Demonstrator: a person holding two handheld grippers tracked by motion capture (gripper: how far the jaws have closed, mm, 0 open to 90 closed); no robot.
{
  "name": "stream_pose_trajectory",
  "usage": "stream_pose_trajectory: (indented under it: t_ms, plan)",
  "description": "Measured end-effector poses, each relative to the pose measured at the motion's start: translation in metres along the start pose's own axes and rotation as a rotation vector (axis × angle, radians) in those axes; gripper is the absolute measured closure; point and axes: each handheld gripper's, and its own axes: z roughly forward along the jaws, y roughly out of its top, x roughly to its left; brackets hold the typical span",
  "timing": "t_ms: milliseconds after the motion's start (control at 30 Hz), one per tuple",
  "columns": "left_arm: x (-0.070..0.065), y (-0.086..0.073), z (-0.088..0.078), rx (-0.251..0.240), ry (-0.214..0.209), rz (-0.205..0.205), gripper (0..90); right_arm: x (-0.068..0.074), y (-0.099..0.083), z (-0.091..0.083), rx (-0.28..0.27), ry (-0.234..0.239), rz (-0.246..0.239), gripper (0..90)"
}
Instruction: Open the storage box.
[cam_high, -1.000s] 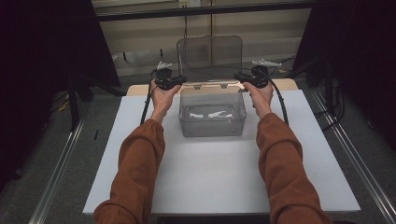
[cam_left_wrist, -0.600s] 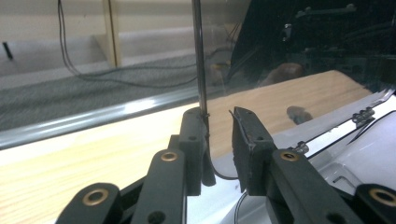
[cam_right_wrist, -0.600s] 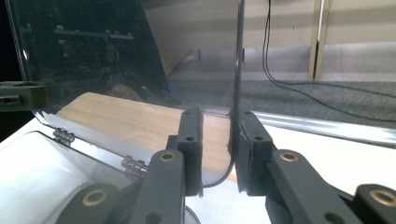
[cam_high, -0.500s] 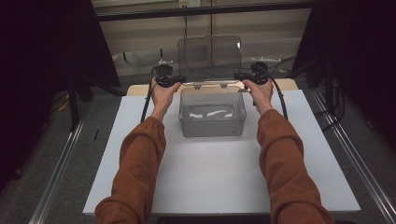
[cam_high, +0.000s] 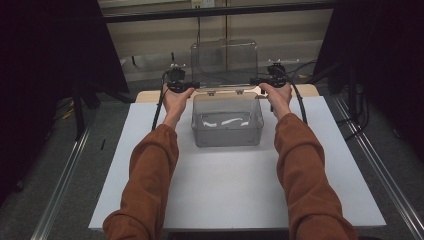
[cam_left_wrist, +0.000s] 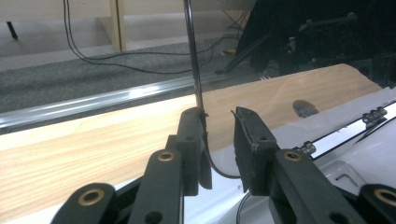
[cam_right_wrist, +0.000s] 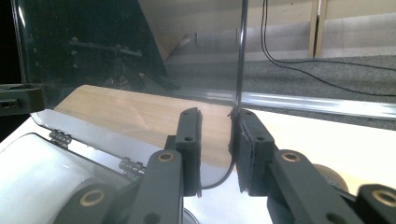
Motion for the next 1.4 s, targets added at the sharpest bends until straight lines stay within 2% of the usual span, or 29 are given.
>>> stream_pose_trajectory:
  t_ms: [133, 200, 267, 433, 767, 967, 1100, 1133, 1267, 1333, 1400]
  plan:
    - [0.000, 0.000, 0.003, 0.015, -0.003, 0.013, 68.9, -0.001, 0.000, 0.002, 0.001, 0.003, 0.010, 70.8]
    - [0.000, -0.001, 0.005, 0.029, -0.005, 0.004, 65.7, -0.002, -0.001, 0.003, 0.004, 0.009, 0.019, 69.3]
    - [0.002, -0.001, 0.006, 0.035, -0.010, -0.021, 65.6, -0.003, -0.002, 0.005, 0.004, 0.009, 0.019, 68.3]
    - [0.003, -0.001, 0.008, 0.044, -0.014, -0.066, 65.6, -0.005, -0.004, 0.008, 0.008, 0.013, 0.054, 67.8]
    - [0.005, -0.002, 0.009, 0.065, -0.010, -0.076, 64.2, -0.006, -0.006, 0.010, 0.020, 0.000, 0.086, 66.7]
    - [0.006, -0.003, 0.011, 0.058, -0.018, -0.110, 64.2, -0.008, -0.008, 0.013, 0.014, 0.008, 0.102, 65.9]
    - [0.007, -0.005, 0.011, 0.062, -0.025, -0.092, 62.1, -0.008, -0.009, 0.013, 0.011, 0.002, 0.108, 65.1]
    - [0.008, -0.006, 0.011, 0.060, -0.027, -0.098, 61.4, -0.007, -0.009, 0.013, 0.015, 0.002, 0.106, 64.4]
    - [0.003, -0.007, 0.013, 0.081, 0.023, -0.059, 58.9, -0.009, -0.012, 0.016, 0.043, 0.005, 0.124, 59.2]
    - [0.007, -0.009, 0.014, 0.077, 0.004, -0.089, 59.7, -0.011, -0.017, 0.019, 0.057, 0.025, 0.172, 56.7]
    - [0.008, -0.009, 0.014, 0.069, 0.001, -0.085, 60.7, -0.013, -0.019, 0.021, 0.046, 0.030, 0.196, 56.9]
